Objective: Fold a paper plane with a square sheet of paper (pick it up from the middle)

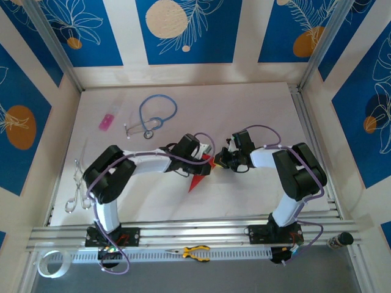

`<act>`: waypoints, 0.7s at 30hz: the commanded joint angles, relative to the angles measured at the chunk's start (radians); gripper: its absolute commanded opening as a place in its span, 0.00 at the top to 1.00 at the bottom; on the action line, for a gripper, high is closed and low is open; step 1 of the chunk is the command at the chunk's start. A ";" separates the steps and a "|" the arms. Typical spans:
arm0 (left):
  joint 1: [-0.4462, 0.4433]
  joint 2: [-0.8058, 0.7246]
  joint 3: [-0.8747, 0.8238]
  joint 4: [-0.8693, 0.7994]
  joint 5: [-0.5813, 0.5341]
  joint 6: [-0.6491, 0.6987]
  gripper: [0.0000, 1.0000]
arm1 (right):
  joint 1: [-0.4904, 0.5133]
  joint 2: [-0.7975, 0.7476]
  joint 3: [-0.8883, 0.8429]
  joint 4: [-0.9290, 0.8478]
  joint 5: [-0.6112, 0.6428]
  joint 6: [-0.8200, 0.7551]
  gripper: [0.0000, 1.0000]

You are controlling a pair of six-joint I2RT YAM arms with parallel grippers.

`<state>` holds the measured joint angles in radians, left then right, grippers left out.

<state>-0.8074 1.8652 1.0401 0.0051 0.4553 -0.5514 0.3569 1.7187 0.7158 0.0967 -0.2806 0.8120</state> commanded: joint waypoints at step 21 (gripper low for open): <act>-0.019 -0.040 -0.192 -0.073 -0.032 0.007 0.90 | -0.001 0.054 -0.012 -0.098 0.073 -0.047 1.00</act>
<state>-0.8162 1.8378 0.9043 0.0704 0.4175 -0.5503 0.3653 1.7264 0.7189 0.0917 -0.2996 0.7925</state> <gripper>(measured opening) 0.101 0.056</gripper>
